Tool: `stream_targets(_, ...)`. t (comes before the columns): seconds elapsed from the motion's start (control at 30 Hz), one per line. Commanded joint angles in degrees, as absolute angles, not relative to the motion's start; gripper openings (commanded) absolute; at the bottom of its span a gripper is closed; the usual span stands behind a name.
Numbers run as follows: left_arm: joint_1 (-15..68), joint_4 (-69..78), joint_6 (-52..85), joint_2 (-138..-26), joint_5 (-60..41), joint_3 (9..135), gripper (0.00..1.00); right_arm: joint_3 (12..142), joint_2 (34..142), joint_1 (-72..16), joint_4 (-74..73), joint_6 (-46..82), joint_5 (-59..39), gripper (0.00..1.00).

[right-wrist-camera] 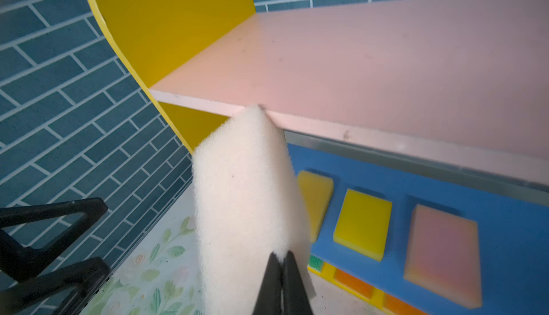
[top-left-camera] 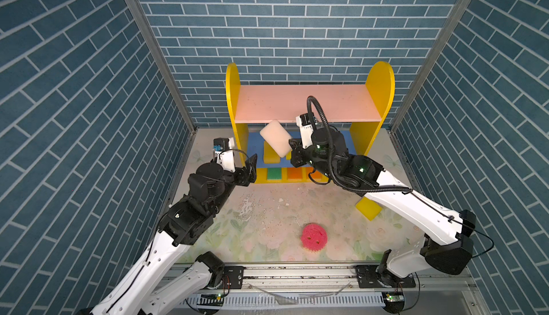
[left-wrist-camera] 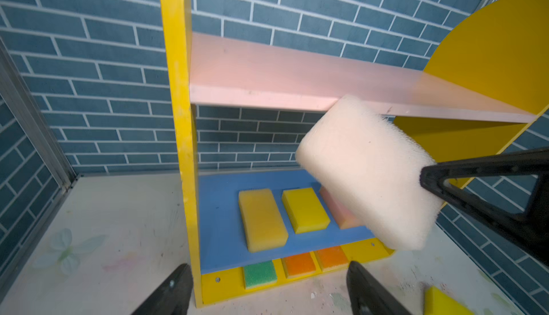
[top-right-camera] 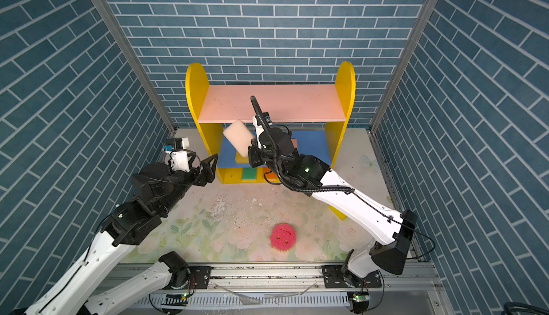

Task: Place and organize the cleaning sponges onto the shelf
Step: 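Lift the beige sponge up to the pink top shelf while the left gripper rises alongside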

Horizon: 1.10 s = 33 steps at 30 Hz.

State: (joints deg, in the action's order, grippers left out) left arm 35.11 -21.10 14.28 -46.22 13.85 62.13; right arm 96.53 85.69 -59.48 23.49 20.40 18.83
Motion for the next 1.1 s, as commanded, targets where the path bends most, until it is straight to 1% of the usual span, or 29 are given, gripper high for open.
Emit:
stream_targets(0.0, 35.0, -21.7, 9.5, -47.2, 13.6, 66.3, 0.83, 103.1, 88.1, -59.7, 23.6, 15.3, 21.8, 0.00)
stream_targets(0.13, 35.0, -19.9, 6.9, -50.4, 11.5, 72.7, 0.83, 111.6, 92.4, -59.7, 24.8, 12.9, 23.3, 0.00)
stream_targets(0.33, 35.0, -23.6, 6.5, -58.3, 7.3, 84.1, 0.83, 123.9, 100.1, -59.6, 27.0, 9.7, 23.3, 0.00)
stream_targets(0.43, 35.0, -25.0, 6.9, -61.2, 5.9, 87.9, 0.83, 129.4, 103.9, -59.0, 28.8, 10.0, 24.4, 0.00)
stream_targets(0.57, 35.0, -26.8, 5.9, -64.3, 5.4, 93.1, 0.83, 135.4, 108.2, -57.9, 30.5, 13.5, 24.3, 0.00)
stream_targets(0.77, 35.0, -30.1, 5.6, -69.3, 6.3, 99.7, 0.83, 140.8, 112.3, -56.7, 32.1, 18.3, 24.0, 0.00)
stream_targets(0.87, 35.0, -29.8, 6.0, -70.8, 5.5, 101.3, 0.83, 141.3, 112.9, -55.8, 33.5, 20.4, 24.0, 0.00)
stream_targets(1.03, 35.0, -30.2, 5.7, -73.3, 5.4, 103.8, 0.83, 141.3, 113.4, -54.4, 35.9, 23.7, 20.9, 0.00)
stream_targets(1.07, 34.9, -30.2, 5.7, -73.7, 5.5, 103.8, 0.83, 141.2, 113.5, -54.2, 36.2, 24.1, 20.4, 0.02)
